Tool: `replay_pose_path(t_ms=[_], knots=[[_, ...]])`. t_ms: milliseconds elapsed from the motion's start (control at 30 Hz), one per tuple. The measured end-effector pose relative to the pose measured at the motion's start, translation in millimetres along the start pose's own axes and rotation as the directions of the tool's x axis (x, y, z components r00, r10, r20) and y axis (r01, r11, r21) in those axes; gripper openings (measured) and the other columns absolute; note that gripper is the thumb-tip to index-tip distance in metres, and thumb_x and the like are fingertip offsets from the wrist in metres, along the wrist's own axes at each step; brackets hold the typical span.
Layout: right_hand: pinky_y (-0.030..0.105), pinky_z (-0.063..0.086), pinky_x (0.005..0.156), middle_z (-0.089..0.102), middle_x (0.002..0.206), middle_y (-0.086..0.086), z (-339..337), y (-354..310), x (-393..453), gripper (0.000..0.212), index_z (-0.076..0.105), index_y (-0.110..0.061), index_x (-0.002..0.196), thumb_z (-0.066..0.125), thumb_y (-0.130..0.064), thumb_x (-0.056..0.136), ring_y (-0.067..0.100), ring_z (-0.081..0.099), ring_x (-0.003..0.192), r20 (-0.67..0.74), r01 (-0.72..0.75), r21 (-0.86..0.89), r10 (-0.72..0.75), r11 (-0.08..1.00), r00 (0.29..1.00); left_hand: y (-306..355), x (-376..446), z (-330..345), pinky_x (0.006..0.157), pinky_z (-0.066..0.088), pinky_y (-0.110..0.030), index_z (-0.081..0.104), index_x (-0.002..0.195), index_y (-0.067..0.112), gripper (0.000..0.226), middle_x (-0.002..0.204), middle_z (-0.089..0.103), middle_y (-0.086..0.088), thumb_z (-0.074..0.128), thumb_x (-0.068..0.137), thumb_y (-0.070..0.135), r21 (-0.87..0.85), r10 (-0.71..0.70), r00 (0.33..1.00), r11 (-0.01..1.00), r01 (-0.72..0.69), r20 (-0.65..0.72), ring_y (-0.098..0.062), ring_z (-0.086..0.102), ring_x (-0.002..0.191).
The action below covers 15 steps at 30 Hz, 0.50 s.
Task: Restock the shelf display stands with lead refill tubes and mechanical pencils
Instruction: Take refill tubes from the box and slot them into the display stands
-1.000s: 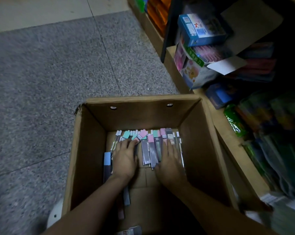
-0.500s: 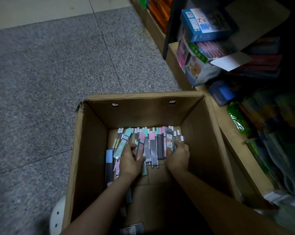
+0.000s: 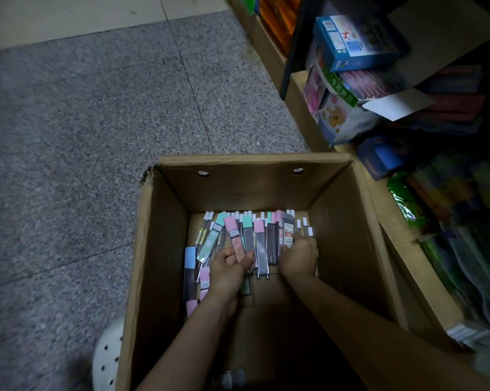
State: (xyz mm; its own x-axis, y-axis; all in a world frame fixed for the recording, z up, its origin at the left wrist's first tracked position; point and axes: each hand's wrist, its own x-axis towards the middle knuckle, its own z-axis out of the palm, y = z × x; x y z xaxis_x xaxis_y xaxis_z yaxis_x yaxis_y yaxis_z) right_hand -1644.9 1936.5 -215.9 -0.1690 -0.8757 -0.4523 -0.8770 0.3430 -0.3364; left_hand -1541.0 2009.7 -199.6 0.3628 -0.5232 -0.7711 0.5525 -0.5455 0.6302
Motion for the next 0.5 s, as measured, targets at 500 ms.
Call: replay_pose_path(t_ms=[500], knots=[[0.028, 0.054, 0.067, 0.064, 0.116, 0.008, -5.1, 3.4, 2.1, 0.044, 0.047, -0.019, 0.122, 0.065, 0.0, 0.087, 0.02, 0.062, 0.096, 0.098, -0.143, 0.389, 0.113, 0.91, 0.989, 3.4, -0.1, -0.8, 0.06, 0.04, -0.027, 0.053, 0.108, 0.013, 0.026, 0.074, 0.047, -0.003, 0.038, 0.104, 0.033, 0.023, 0.092, 0.992, 0.995, -0.094, 0.091, -0.012, 0.04, 0.062]])
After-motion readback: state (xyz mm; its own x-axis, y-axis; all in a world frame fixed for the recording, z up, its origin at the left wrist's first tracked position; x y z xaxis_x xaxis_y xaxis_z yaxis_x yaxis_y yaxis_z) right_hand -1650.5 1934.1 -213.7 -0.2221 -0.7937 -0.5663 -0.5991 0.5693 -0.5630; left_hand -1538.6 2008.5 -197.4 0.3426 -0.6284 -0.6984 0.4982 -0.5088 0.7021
